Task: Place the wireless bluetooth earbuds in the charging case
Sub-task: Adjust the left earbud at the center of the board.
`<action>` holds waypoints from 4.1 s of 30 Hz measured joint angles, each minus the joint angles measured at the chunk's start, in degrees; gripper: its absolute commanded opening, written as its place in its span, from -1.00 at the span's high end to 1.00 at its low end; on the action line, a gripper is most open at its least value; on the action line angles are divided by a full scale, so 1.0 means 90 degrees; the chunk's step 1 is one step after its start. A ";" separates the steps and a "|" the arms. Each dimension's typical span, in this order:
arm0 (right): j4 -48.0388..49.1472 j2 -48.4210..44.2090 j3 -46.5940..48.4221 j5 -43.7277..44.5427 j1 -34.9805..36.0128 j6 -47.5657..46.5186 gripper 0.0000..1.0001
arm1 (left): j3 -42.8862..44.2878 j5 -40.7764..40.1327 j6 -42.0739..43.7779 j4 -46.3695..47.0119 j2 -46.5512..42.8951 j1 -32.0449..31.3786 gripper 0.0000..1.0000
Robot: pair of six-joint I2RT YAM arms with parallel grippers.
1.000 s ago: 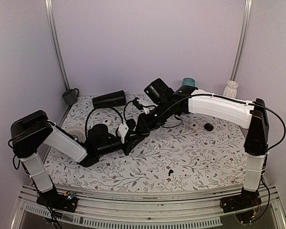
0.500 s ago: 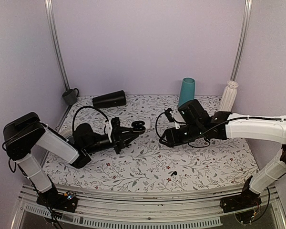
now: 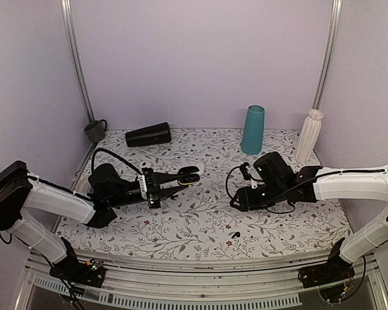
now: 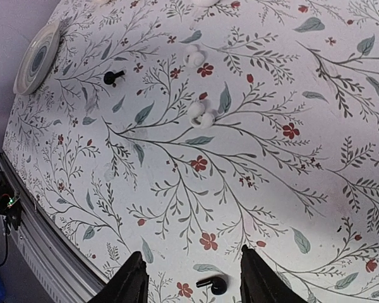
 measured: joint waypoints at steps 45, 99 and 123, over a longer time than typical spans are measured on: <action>-0.0835 0.0464 -0.0593 -0.0746 0.0563 0.2703 0.22 | -0.0760 -0.1222 -0.0044 0.0090 -0.0471 -0.0374 1.00; -0.2669 0.2317 0.1523 0.0202 0.0539 0.0991 0.29 | -0.0916 -0.1671 -0.0024 0.0022 -0.0891 -0.0384 1.00; -0.2892 0.2586 0.1705 0.0459 0.0823 0.0794 0.23 | -0.0913 -0.1673 -0.0027 0.0024 -0.0891 -0.0386 1.00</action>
